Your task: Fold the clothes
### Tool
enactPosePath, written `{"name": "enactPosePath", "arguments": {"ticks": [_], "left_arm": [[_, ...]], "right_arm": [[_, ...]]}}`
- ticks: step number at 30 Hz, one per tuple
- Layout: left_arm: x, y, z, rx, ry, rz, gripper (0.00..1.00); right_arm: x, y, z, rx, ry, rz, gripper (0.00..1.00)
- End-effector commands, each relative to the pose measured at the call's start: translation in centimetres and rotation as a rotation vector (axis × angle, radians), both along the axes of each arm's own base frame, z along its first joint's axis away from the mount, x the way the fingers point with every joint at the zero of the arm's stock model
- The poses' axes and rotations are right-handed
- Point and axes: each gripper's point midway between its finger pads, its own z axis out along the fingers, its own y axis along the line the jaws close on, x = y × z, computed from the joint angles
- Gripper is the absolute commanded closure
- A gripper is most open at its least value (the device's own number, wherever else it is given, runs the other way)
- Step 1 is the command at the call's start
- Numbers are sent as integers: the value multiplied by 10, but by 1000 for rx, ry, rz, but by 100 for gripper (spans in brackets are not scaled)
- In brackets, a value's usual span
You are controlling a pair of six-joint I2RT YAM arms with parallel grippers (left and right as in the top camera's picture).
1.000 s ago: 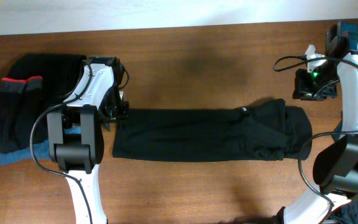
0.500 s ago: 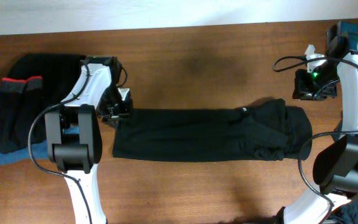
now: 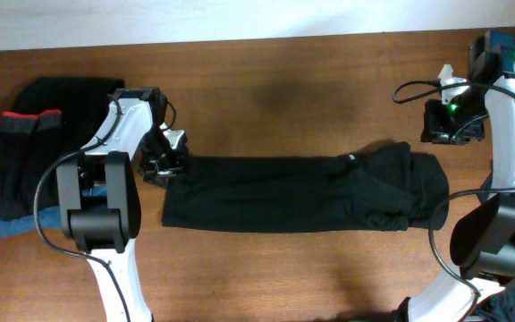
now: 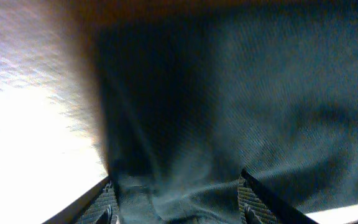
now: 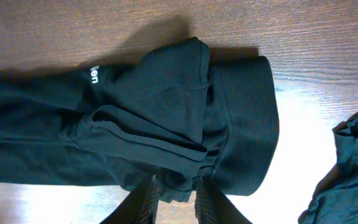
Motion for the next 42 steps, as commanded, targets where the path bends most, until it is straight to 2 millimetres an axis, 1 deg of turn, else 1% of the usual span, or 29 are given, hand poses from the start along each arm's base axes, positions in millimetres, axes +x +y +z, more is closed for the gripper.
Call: {"name": "enactPosePath", "arguments": {"ticks": [1,2,3,4,5,6,8,11,13,14,16,21,23,26,29,31,34,38,39,42], "left_arm": [[-22,-12,-17,-78,74,-18,52],[-23,-12,-17,-78,77,-18,67],[-22,-12,-17,-78,76,-18,76],[-22,-12,-17,-78,76,-18,80],[-22,-12,-17,-78,75,-18,86],[-22,-12,-17,-77,73,-18,89],[-20,-11,-18,-75,68,-19,98],[-15,-2,-16,-36,53,-12,100],[-7,12,-11,26,39,15,100],[-2,22,-7,67,30,32,100],[11,41,6,131,-1,69,100],[43,69,44,159,-106,133,100],[50,84,57,194,-135,151,100],[53,106,70,255,-148,166,100],[49,124,78,300,-136,210,100],[44,124,79,285,-115,241,100],[41,112,80,232,-95,244,100],[42,83,81,176,-90,206,100],[41,68,81,171,-86,172,100],[37,46,82,168,-75,113,100]], "right_arm": [[-1,2,0,16,-3,6,74],[-1,2,0,16,-3,6,74],[-1,2,0,16,-3,6,74],[-1,2,0,16,-3,6,74],[-1,2,0,16,-3,6,74],[-1,2,0,16,-3,6,74],[-1,2,0,16,-3,6,74],[-1,2,0,16,-3,6,74],[-1,2,0,16,-3,6,74],[-1,2,0,16,-3,6,74],[-1,2,0,16,-3,6,74],[-1,2,0,16,-3,6,74],[-1,2,0,16,-3,6,74],[-1,2,0,15,-3,6,74],[-1,2,0,16,-3,6,74],[-1,2,0,16,-3,6,74],[-1,2,0,15,-4,6,74],[-1,2,0,16,-3,6,74],[-1,2,0,16,-3,6,74],[-1,2,0,16,-3,6,74]]}}
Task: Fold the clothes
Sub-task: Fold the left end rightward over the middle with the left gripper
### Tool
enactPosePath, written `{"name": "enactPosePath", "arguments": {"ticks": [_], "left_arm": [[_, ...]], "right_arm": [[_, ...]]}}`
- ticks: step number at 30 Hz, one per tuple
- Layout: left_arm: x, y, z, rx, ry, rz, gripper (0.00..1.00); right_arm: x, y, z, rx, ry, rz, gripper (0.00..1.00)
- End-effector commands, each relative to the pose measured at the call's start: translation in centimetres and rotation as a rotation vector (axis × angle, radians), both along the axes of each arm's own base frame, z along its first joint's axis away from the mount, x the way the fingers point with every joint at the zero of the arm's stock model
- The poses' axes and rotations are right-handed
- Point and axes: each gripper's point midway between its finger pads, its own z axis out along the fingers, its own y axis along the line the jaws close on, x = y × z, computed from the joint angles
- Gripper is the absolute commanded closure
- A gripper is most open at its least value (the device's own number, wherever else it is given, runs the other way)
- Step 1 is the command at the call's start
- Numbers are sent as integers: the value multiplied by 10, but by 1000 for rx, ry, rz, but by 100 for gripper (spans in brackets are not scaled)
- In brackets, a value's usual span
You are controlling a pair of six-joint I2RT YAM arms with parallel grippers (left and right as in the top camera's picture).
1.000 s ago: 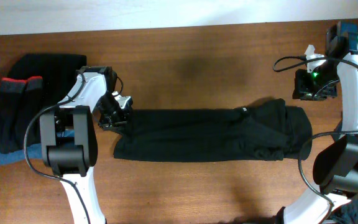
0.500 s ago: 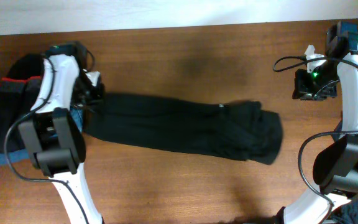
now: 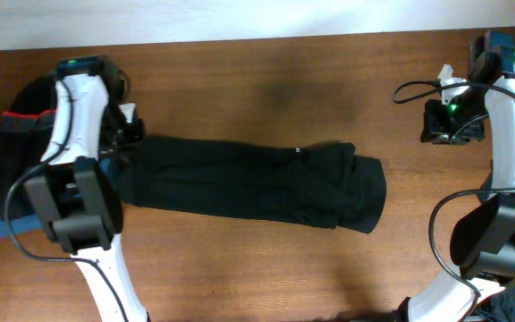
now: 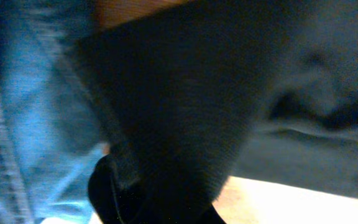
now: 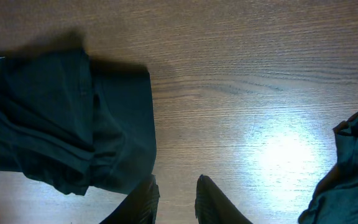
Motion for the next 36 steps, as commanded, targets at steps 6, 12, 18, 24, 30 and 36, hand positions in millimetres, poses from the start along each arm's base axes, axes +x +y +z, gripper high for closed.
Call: {"name": "enactPosePath", "arguments": {"ticks": [6,12,18,24,30,36], "left_arm": [[-8,-79,12,-92,16,-130,100],[-13,-133,14,-206,8,-185,100],[-14,-166,12,-206,-17,-215,100],[-13,-202,10,-209,-66,-264,100],[-11,-233,9,-218,-121,-295,100],[-16,-259,10,-264,-131,-300,80]], "right_arm": [[-2,2,1,17,0,4,74],[-6,3,0,22,17,4,74],[-7,4,0,23,22,4,74],[-10,4,0,26,31,4,73],[-11,5,0,27,37,4,73],[-11,5,0,27,36,4,73]]}}
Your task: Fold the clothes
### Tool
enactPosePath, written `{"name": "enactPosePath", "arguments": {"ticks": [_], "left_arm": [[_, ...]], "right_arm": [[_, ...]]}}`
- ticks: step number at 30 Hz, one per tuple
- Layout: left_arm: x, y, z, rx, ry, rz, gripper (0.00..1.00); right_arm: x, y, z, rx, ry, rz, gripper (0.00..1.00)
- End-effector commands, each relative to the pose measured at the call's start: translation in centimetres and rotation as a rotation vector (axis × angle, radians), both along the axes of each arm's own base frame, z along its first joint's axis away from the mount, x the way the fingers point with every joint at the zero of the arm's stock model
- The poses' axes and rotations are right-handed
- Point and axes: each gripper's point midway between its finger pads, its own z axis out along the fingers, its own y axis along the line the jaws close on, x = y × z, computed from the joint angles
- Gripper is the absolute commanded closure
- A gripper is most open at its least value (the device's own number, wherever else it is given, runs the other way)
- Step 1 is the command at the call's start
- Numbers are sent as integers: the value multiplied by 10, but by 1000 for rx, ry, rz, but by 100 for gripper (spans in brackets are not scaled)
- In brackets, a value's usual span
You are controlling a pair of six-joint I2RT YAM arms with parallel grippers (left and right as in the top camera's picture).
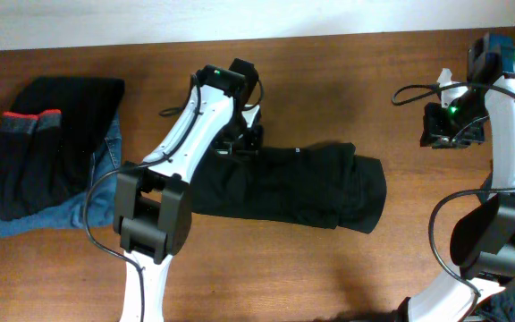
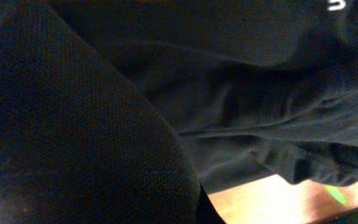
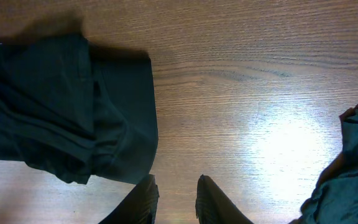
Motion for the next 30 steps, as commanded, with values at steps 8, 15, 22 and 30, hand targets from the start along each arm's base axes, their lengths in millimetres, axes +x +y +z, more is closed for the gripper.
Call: {"name": "enactPosePath", "arguments": {"ticks": [8,15,22,30], "left_arm": [[-24,-58,31,-326,86,-100,48],[4,-13,21,-216,22,-45,49],[50,65,10,-46,-96,88,48],[96,90,11,-74,-237,158,48]], "right_arm": [[-1,2,1,15,-5,4,73],[1,13,2,66,-21,41,73],[10,79,12,249,-100,282,73],[11,169,10,261,-120,547,73]]}}
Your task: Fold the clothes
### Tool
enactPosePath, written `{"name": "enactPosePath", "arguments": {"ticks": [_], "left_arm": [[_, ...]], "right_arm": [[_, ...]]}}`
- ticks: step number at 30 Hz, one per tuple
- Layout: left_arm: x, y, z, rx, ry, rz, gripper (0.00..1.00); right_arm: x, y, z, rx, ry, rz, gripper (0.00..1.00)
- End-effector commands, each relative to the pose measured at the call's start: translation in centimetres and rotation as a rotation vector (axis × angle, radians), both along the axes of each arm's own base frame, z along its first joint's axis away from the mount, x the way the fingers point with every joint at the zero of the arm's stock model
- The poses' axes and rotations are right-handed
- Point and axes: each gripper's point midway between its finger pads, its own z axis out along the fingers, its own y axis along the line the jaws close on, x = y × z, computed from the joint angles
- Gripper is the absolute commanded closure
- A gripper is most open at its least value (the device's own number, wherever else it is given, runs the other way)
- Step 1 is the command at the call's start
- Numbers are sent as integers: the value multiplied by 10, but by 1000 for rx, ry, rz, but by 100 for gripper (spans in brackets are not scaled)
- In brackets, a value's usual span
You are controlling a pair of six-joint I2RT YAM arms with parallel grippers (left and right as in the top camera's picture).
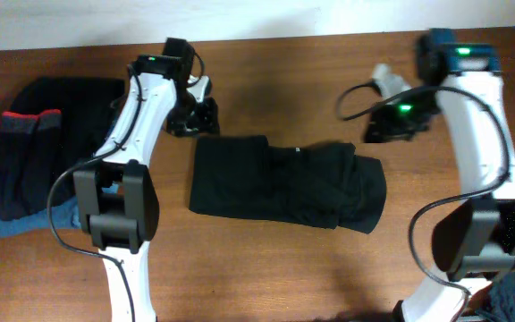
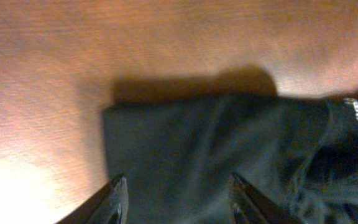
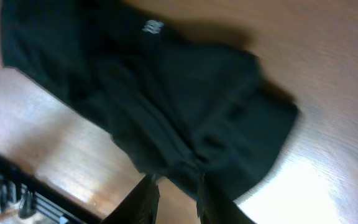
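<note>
A black garment (image 1: 284, 183) lies folded on the wooden table (image 1: 284, 277), its left part doubled over. My left gripper (image 1: 199, 116) is open at the garment's back left corner. In the left wrist view, the fingers (image 2: 115, 200) straddle the folded cloth (image 2: 229, 149) from above, with nothing held. My right gripper (image 1: 387, 123) hovers over the garment's bunched right end (image 3: 166, 93). Its fingers (image 3: 146, 200) stand a narrow gap apart, empty. A small white logo (image 3: 151, 27) shows on the cloth.
A stack of folded clothes (image 1: 25, 152), black with red bands on blue denim, sits at the table's left end. Dark cloth (image 1: 512, 304) hangs off the near right corner. Bare wood lies behind and in front of the garment.
My left gripper was shut on the garment's left end over its middle; now it is open, back at the left edge, and the fold lies flat. The right arm has moved left over the garment.
At first the garment lay stretched long, with my left gripper at its left end. Then it lay shifted left toward the stack, held by that end. After that the end was over the middle. Now it lies released, the garment shorter, and the right arm is over it.
</note>
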Motion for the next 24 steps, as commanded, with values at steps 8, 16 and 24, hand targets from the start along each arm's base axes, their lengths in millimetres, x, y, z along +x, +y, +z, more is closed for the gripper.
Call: {"name": "enactPosePath", "arguments": {"ticks": [8,16,24], "left_arm": [[19,11,-1,86,-78,0,48],[20,14,-1,96,-81,4,47],[22,22,-2,143,-89,12,42]], "right_arm": [[-23,112,-35,36,36,306,65],[-61,168,-89,-6,154,461,57],[-55,171,-118,-113,157,379,41]]}}
